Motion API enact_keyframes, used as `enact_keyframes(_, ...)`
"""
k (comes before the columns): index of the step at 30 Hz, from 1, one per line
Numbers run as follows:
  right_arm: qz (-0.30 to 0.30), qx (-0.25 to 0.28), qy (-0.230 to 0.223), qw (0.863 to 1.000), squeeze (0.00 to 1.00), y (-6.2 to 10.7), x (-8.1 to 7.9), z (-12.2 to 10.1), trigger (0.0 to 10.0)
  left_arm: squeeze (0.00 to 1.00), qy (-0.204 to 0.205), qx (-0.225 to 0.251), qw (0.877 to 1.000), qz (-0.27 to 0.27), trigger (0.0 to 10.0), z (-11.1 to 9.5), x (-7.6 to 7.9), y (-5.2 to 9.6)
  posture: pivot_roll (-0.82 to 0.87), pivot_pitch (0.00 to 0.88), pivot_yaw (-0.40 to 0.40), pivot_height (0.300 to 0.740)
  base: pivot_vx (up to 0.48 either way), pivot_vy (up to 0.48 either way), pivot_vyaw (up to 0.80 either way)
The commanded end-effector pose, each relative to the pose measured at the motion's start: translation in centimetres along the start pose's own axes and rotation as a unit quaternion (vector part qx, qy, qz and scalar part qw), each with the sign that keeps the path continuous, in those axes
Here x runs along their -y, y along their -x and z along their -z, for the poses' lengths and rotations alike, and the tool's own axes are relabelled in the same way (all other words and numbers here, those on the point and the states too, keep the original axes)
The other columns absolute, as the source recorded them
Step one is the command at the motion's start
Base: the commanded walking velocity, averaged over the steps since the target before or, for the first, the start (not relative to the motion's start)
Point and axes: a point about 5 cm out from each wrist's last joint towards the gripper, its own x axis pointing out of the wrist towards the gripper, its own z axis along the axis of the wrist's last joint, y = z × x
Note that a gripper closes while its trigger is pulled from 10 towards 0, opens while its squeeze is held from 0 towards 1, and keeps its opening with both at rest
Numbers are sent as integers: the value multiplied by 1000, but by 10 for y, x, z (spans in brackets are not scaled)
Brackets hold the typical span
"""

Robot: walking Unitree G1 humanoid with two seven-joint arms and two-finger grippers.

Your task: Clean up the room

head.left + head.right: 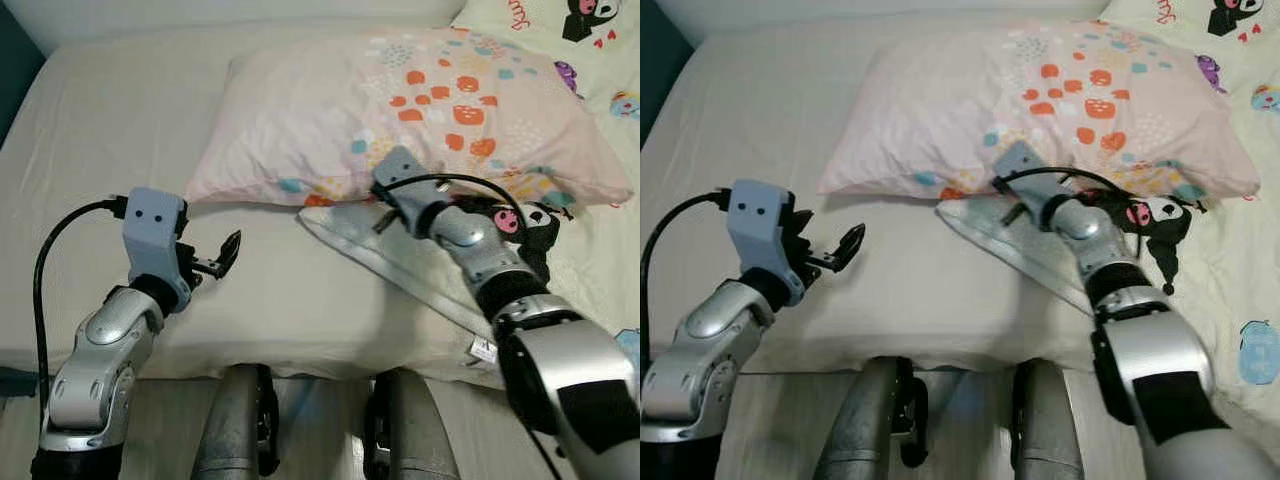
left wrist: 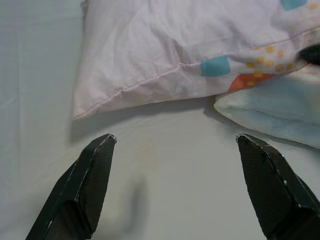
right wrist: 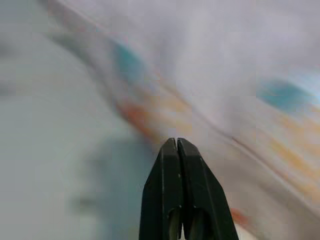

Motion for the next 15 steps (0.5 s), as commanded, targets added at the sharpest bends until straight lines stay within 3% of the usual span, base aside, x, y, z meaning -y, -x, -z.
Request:
enact_keyframes(1, -53, 16, -13, 998, 0, 1, -15, 6, 0, 0, 5, -13, 1000, -6, 10000, 8, -3, 3, 145, 446, 26, 627, 0, 0, 0)
enact_keyframes(4, -76, 22, -8, 997, 0, 0, -22, 6, 0, 0, 4, -14, 1000, -8, 10000, 8, -4, 3, 144, 443, 28, 627, 0, 0, 0)
enact_keyframes(7, -51, -11, 88, 995, 0, 4, -21, 14, 0, 0, 7, -15, 1000, -15, 10000, 9, -7, 3, 146, 443, 33, 627, 0, 0, 0)
enact_keyframes(8, -31, -28, 115, 992, 216, 6, -16, 17, 10000, 0, 8, -15, 1000, -16, 10000, 8, -7, 3, 147, 447, 36, 627, 0, 0, 0)
enact_keyframes(10, -2, -44, 132, 990, 216, 8, -10, 19, 10000, 0, 9, -14, 1000, -16, 10000, 8, -7, 3, 147, 448, 35, 627, 0, 0, 0)
enact_keyframes(11, 25, -56, 142, 988, 1000, 11, -2, 20, 10000, 0, 10, -14, 1000, -17, 10000, 8, -7, 2, 150, 450, 38, 627, 0, 0, 0)
enact_keyframes(15, 89, -122, 238, 959, 1000, 23, 24, 25, 10000, 0, 17, -13, 1000, -14, 10000, 8, -3, 3, 155, 453, 38, 627, 0, 0, 0)
